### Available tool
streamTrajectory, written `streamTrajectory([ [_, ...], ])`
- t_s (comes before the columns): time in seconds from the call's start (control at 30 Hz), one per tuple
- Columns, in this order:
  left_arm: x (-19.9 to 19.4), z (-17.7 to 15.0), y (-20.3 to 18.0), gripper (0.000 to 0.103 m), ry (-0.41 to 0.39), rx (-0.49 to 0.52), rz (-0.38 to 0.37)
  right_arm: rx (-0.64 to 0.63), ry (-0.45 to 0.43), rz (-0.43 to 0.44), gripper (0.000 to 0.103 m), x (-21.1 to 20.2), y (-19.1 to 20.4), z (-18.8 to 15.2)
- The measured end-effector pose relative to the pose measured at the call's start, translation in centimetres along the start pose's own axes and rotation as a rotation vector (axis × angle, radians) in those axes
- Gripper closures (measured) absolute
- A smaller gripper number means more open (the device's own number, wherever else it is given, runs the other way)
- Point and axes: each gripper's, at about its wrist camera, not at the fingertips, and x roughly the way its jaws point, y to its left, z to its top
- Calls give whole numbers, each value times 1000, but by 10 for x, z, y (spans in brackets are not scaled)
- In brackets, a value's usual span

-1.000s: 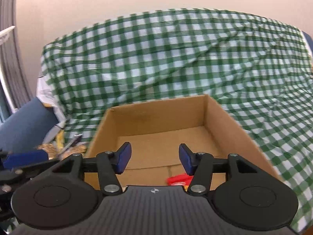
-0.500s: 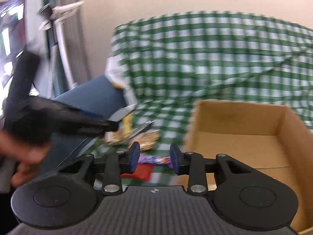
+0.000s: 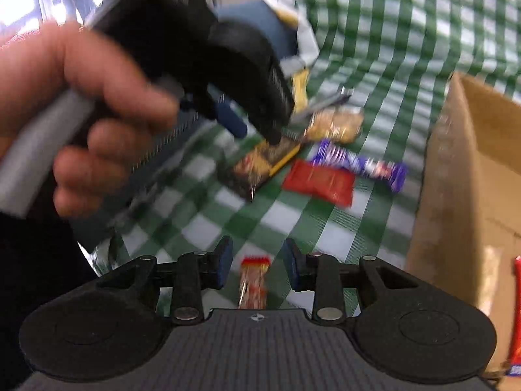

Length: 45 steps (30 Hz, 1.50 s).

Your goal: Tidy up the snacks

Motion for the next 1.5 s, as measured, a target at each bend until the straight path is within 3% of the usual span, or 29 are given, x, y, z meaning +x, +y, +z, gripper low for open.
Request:
streamTrajectory([
  [0.1,9,1,1,61,36,3,24,-5,61,10,66,12,2,-7],
  [0.27,21,-1,-10,47,59,78,76,-13,125,10,66,26,4,-11],
  [0.4,33,-2,-14,46,92,117,102,-61,178,-15,66,32,11,-21],
  [0.43,35,-2,-13,46,98,119,103,-70,177,-17,67,32,12,-22],
  [0.5,38,-2,-13,46,107,121,107,-73,171,-17,81,33,10,-22],
  [0.7,45,-4,-12,46,141,123,108,-34,116,-53,84,22,3,-16],
  [0.83,45,-6,-14,47,142,134,94,4,129,-79,83,23,-5,-18],
  [0.97,43,-10,-9,59,159,141,74,-9,141,-78,83,27,-3,-20],
  [1.13,28,-15,1,59,142,121,25,-8,138,-75,83,30,-5,-18],
  [1.2,22,-18,11,59,156,90,-32,-7,136,-78,83,30,-5,-18],
  [1.3,22,-27,20,59,233,66,-138,-10,135,-87,83,31,-4,-20],
  [1.43,23,-38,13,56,272,156,-109,-5,141,-88,83,30,-3,-22],
  [1.5,21,-38,13,47,262,157,-111,-3,144,-84,83,30,-3,-23],
])
